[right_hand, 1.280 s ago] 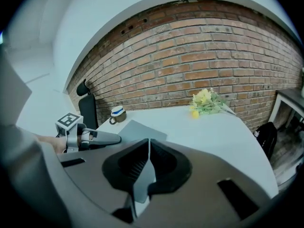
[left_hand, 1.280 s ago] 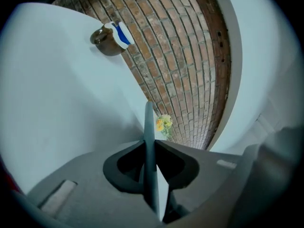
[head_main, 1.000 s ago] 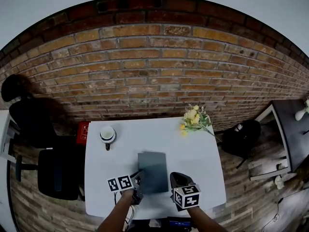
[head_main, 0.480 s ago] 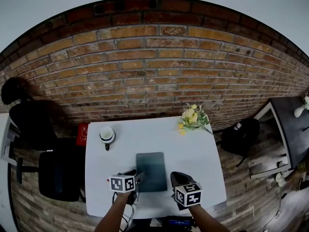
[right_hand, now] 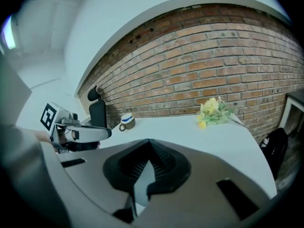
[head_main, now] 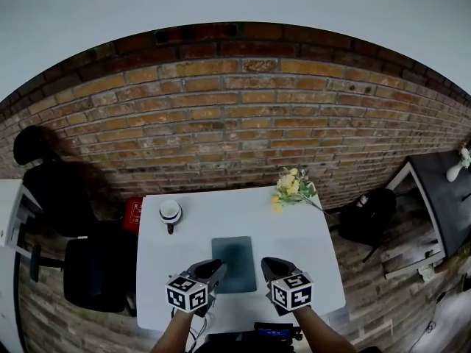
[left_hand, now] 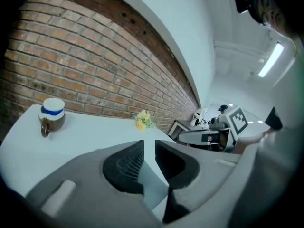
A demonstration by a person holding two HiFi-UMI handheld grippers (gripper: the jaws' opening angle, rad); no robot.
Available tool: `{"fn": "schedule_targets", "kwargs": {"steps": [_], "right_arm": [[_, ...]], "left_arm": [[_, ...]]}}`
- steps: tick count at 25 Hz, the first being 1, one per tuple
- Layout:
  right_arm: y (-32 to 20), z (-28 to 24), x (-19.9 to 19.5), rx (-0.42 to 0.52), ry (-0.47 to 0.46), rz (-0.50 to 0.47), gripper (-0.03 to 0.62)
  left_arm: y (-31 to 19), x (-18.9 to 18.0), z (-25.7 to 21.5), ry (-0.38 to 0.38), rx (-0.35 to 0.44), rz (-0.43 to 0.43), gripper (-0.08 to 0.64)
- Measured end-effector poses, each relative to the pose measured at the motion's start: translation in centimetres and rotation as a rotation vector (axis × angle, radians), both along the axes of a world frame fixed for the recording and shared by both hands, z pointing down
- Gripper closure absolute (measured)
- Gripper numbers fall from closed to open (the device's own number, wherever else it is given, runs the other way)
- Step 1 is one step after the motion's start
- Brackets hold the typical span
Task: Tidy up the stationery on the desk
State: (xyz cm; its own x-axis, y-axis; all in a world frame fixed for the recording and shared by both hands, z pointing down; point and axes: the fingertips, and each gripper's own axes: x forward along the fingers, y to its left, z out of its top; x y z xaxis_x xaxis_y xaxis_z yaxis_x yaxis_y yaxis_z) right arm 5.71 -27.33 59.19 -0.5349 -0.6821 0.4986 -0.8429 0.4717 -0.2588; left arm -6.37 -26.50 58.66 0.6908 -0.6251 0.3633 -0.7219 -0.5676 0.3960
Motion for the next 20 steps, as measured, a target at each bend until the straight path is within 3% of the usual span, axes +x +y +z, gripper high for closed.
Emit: {"fn": "schedule_targets", "kwargs": {"steps": [6,15,20], "right_arm": [[1.3,-2.6,-1.1,0.04,-0.046,-0.061,0.581],[2.2,-3.0,-1.8,0.032,-0.044,-0.116,0.581],[2.1,-2.9,-2.3,0.028,-0.033,-0.157,0.581]], "left_arm": [[1.8,1.2,-3.3,0.057,0.12,0.054,0.548],[2.7,1.3,-4.0,0.05,0.131,0.061,0.549],[3.3,0.5,-4.2,-0.008,0.147,0.034,0.549]]}}
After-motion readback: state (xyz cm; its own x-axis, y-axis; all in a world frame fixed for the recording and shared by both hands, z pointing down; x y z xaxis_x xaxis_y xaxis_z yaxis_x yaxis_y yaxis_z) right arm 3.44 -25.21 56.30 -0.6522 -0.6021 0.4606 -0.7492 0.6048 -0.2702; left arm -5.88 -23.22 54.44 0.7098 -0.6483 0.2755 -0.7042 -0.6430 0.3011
